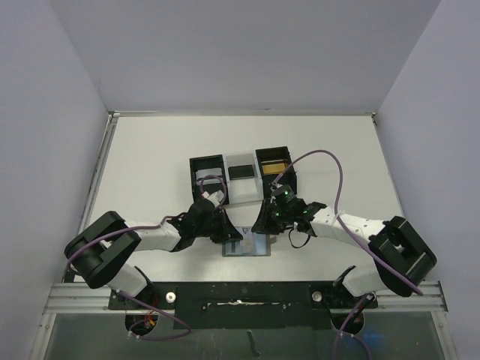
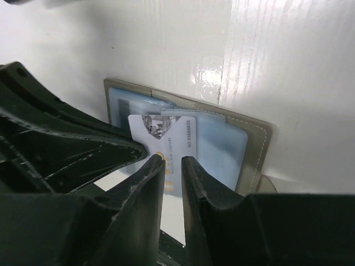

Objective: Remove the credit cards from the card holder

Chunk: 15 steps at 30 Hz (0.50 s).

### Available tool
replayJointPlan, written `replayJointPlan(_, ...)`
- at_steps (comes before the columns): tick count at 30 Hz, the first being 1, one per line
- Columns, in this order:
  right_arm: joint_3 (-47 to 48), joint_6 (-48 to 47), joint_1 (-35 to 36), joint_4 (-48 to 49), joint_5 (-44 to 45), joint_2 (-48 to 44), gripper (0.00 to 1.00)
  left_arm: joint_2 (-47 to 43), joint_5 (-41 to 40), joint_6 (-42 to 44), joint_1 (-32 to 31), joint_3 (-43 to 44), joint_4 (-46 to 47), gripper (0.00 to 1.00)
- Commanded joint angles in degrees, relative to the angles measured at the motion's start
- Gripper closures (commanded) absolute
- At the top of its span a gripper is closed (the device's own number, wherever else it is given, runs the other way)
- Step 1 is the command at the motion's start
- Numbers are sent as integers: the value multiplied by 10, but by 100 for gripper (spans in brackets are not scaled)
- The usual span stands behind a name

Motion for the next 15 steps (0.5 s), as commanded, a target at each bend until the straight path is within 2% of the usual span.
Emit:
replayJointPlan(1,-6,19,17,55,-26,47,78,-17,1,17,3,16,-3,100)
replayJointPlan(7,-38,36,21,35,8,76,77,5,47,-13,9,2,77,82)
replayJointPlan(10,-57,45,21,46,8,71,78,22,66,-29,6,-2,116,80)
replayJointPlan(13,-63,48,22,46,12,64,78,33,79,-30,6,0,128,83)
replayJointPlan(15,-63,48,21,44,15,61,78,32,81,-29,7,0,127,95)
